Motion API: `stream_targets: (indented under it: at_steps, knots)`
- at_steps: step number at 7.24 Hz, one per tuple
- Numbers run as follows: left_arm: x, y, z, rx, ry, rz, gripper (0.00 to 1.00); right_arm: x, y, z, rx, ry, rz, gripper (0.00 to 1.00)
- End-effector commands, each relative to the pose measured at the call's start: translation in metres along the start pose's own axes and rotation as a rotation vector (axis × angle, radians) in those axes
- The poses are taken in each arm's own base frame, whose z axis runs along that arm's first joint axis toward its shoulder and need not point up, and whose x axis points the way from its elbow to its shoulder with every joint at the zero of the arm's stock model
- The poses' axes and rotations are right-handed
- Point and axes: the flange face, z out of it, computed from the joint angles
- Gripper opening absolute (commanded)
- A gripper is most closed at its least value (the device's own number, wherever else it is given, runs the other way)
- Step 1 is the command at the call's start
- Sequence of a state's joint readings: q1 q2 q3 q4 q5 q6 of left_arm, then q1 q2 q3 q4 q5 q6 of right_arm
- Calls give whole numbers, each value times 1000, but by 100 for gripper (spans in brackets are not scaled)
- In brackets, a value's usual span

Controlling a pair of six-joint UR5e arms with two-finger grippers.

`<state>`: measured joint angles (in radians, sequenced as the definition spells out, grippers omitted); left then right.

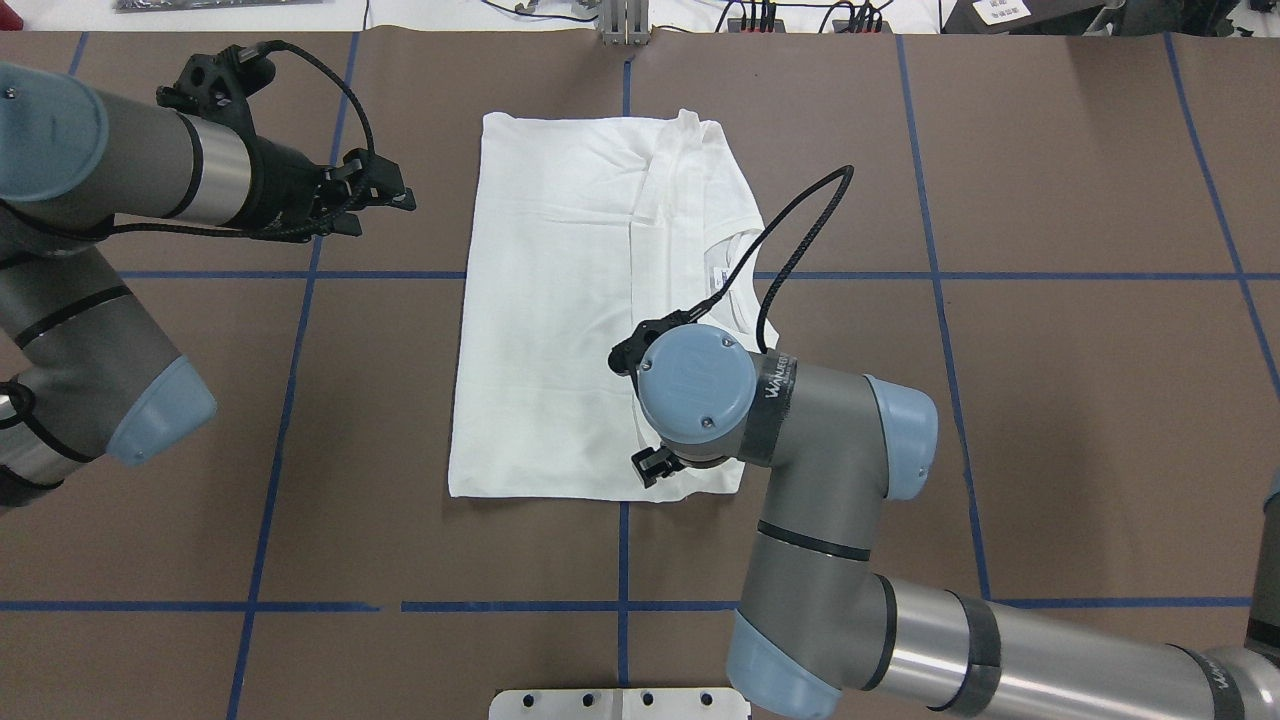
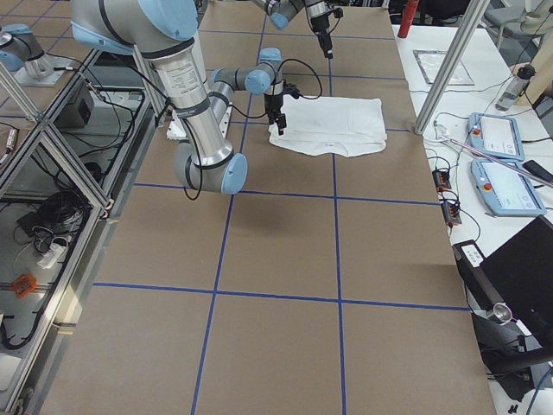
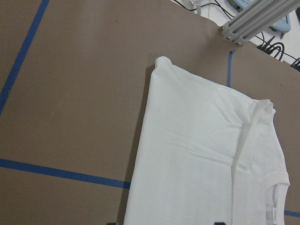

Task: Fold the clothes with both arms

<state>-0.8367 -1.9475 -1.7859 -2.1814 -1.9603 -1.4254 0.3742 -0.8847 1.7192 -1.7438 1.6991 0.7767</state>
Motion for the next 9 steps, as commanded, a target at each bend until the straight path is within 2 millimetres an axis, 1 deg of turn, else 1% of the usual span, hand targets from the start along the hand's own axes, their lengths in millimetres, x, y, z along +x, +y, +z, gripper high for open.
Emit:
stream_targets:
  at_steps: [1,2,3,4,5,6,7,9]
  knots:
    - [3,1,-4,2,7,2,75,-17,-19,11,13,-14,6,75]
    - [-5,4,-6,-1,0,-1,75,-20,-18,13,8,-15,5,70]
    - [-6,5,-9,-1,2,0,75,-19,-12,19,-2,-8,0,66]
    - [-7,6,-10,-1,2,0,75,-25,-7,23,-11,-10,-9,62]
    - [-7,6,-10,-1,2,-2,75,-27,-7,21,-11,-16,-10,51]
    - [-7,6,-10,-1,2,-6,75,-28,-8,19,-10,-21,-8,6]
    - [-7,6,-9,-2,0,-8,75,-27,-7,20,-12,-21,-9,0]
    - [-7,6,-9,-2,0,-19,75,-27,-6,16,-12,-26,-9,0]
